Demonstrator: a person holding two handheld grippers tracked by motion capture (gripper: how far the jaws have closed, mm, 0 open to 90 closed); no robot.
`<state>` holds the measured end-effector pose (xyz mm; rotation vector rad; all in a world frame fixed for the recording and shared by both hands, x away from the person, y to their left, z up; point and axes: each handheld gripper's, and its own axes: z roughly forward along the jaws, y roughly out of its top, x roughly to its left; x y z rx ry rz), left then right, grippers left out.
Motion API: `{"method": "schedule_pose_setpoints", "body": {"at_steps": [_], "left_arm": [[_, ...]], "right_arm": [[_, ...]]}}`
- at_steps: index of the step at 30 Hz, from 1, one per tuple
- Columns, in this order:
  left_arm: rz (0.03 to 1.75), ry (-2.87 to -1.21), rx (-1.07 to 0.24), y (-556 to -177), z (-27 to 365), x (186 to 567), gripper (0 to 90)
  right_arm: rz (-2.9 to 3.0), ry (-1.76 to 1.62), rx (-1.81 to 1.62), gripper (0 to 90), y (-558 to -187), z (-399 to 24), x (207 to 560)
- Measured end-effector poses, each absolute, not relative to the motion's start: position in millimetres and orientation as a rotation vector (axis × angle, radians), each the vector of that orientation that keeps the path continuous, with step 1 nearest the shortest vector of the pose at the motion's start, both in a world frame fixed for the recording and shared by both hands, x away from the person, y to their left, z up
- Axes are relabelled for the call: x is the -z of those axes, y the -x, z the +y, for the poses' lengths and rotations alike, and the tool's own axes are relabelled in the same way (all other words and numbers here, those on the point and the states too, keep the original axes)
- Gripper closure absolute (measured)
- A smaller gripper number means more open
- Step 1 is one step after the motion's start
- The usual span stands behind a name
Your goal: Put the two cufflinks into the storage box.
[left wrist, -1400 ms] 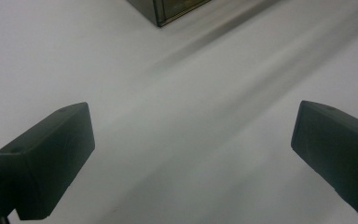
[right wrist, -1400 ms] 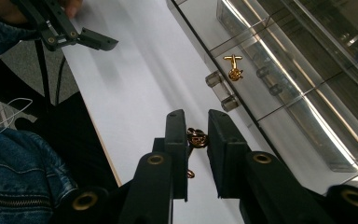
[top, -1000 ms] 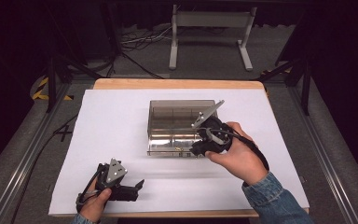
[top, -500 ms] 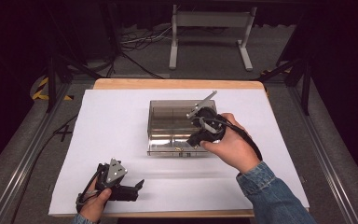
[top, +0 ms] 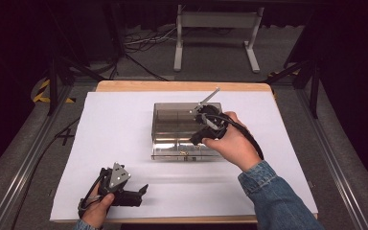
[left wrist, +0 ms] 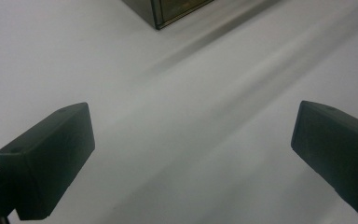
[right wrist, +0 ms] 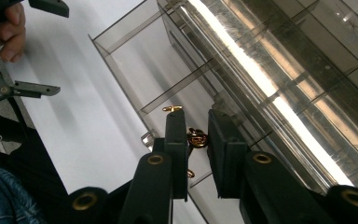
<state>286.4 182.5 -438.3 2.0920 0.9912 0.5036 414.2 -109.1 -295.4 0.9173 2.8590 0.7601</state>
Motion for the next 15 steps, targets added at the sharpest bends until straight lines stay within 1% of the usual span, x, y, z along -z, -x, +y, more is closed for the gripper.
{"method": "schedule_pose_setpoints", "body": {"at_steps": [15], "left_arm": [[0.991,-2.092,-0.504,-286,182,438,0.1]], "right_arm": [[2.862,-0.958,-0.736,78.0,-421,-108,312]]}}
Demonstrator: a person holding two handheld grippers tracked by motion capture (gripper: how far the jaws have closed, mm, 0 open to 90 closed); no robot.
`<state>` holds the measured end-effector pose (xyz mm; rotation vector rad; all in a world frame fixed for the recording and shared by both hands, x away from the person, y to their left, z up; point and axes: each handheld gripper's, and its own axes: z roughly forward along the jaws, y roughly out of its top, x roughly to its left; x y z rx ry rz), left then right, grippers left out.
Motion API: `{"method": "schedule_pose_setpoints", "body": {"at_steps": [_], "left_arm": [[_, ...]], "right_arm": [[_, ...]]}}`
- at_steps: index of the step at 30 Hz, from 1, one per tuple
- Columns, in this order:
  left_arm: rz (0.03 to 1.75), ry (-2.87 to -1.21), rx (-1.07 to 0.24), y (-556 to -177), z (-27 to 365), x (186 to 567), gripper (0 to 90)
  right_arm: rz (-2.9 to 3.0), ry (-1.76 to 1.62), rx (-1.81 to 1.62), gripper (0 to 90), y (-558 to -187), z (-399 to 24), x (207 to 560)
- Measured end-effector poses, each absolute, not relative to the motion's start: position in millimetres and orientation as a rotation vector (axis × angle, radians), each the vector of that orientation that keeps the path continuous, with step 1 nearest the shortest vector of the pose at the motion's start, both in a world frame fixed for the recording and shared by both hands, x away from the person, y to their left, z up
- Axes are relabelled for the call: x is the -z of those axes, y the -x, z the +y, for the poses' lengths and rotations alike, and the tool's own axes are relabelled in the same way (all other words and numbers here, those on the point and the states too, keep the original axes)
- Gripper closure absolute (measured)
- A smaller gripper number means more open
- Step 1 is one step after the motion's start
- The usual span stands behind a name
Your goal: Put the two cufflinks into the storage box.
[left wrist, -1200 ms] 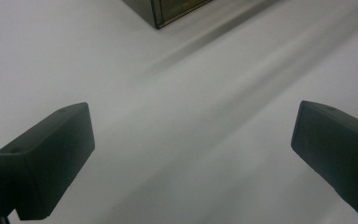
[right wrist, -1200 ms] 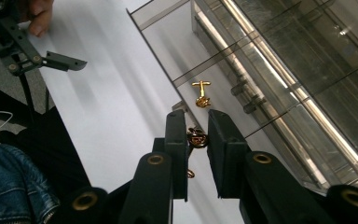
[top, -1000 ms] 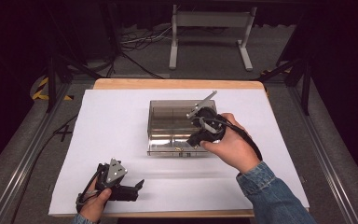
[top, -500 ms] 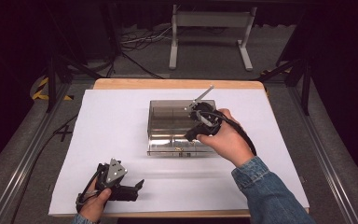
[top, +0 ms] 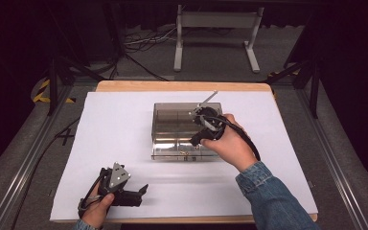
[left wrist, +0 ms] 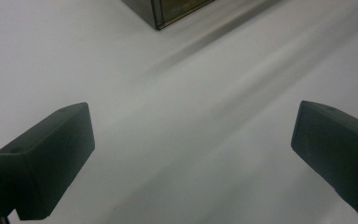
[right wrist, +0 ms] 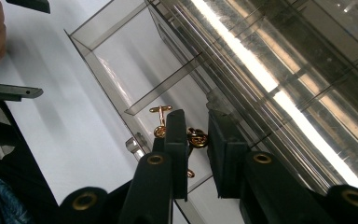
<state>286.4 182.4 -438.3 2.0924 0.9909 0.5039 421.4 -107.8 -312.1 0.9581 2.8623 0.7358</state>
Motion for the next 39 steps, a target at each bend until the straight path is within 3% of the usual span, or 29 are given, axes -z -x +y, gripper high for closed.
{"method": "schedule_pose_setpoints", "body": {"at_steps": [39], "left_arm": [[0.99,-2.091,-0.501,-286,182,439,0.1]], "right_arm": [[2.905,-0.95,-0.581,77.9,-431,-97,340]]}}
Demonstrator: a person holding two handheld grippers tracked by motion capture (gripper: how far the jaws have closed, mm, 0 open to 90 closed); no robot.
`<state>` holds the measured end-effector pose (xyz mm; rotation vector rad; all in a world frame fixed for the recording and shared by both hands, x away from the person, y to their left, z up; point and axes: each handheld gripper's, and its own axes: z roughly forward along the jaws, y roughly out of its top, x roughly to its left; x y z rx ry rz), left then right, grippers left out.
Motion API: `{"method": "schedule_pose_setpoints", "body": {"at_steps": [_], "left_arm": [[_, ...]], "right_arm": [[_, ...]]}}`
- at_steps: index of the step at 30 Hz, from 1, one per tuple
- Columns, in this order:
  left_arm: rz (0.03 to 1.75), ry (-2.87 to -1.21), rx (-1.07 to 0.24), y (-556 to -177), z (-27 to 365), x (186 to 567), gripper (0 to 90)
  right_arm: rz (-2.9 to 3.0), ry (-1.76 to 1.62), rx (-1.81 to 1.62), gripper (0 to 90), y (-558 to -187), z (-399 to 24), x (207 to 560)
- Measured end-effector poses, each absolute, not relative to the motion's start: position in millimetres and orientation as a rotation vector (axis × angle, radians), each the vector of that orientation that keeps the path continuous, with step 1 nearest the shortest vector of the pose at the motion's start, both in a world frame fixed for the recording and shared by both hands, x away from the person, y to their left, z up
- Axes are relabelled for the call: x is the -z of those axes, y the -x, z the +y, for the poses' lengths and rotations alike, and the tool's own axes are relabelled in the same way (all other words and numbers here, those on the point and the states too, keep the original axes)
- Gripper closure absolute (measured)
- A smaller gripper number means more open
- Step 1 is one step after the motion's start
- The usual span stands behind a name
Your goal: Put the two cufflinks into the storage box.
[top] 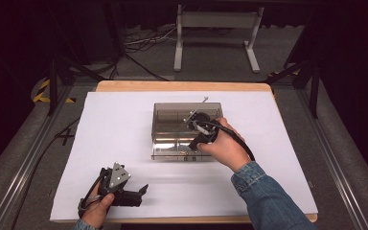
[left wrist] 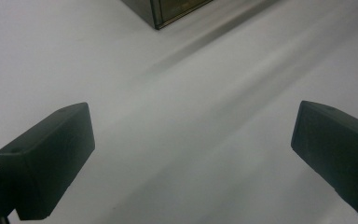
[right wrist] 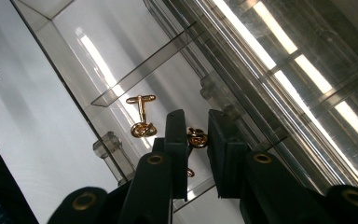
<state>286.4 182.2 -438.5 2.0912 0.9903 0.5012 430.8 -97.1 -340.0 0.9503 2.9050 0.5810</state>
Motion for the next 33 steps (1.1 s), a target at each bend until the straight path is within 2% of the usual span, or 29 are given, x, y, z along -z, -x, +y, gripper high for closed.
{"method": "schedule_pose_setpoints", "body": {"at_steps": [17,33], "left_arm": [[0.985,-2.1,-0.505,-287,182,438,0.1],[0.99,-2.099,-0.504,-287,182,439,0.1]], "right_arm": [[2.902,-0.944,-0.586,72.6,-429,-96,342],[2.831,-0.881,-0.737,67.6,-408,-114,313]]}}
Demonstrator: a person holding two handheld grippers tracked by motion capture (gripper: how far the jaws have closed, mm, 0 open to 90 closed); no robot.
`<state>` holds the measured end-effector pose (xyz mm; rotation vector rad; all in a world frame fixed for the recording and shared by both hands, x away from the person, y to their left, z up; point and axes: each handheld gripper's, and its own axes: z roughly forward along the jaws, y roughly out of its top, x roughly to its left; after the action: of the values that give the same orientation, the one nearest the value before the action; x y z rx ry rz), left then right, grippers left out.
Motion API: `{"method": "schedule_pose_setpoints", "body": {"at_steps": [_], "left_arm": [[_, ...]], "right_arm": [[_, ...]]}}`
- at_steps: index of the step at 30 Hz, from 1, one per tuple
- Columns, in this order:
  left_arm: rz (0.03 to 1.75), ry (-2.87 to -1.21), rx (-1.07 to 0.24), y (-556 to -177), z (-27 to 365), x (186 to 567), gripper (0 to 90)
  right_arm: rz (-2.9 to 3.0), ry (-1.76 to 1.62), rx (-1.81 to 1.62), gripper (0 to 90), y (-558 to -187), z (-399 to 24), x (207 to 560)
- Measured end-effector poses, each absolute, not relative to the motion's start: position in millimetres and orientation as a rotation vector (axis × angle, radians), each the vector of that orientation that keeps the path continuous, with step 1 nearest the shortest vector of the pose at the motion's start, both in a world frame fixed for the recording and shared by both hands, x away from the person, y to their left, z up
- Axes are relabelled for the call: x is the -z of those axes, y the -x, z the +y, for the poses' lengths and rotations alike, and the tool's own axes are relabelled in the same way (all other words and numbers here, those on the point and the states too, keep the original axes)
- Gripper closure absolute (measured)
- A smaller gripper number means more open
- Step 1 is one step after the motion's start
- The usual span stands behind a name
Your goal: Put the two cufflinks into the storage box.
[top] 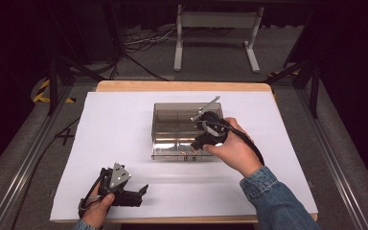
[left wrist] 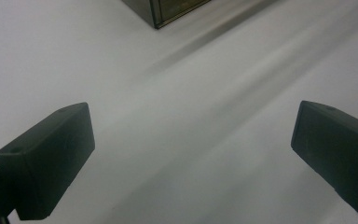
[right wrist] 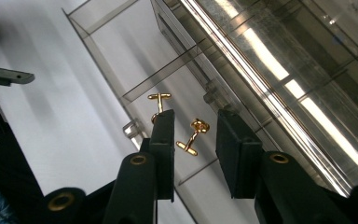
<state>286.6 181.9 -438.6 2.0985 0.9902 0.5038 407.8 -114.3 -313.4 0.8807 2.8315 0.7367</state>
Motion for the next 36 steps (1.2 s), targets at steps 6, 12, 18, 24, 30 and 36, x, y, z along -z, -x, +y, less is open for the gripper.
{"method": "schedule_pose_setpoints", "body": {"at_steps": [6,12,18,24,30,36], "left_arm": [[0.995,-2.091,-0.506,-287,182,439,0.1],[0.994,-2.094,-0.508,-287,182,439,0.1],[0.994,-2.093,-0.506,-287,182,439,0.0],[0.995,-2.092,-0.506,-287,182,439,0.0],[0.995,-2.095,-0.508,-287,182,439,0.1],[0.996,-2.094,-0.507,-287,182,439,0.1]], "right_arm": [[2.817,-0.849,-0.798,65.5,-397,-125,306],[2.805,-0.814,-0.865,64.4,-385,-139,300],[2.8,-0.79,-0.901,63.6,-375,-151,298],[2.786,-0.797,-0.937,64.6,-367,-161,296],[2.753,-0.77,-1.005,64.8,-357,-180,297],[2.753,-0.73,-1.012,63.9,-351,-190,301]]}}
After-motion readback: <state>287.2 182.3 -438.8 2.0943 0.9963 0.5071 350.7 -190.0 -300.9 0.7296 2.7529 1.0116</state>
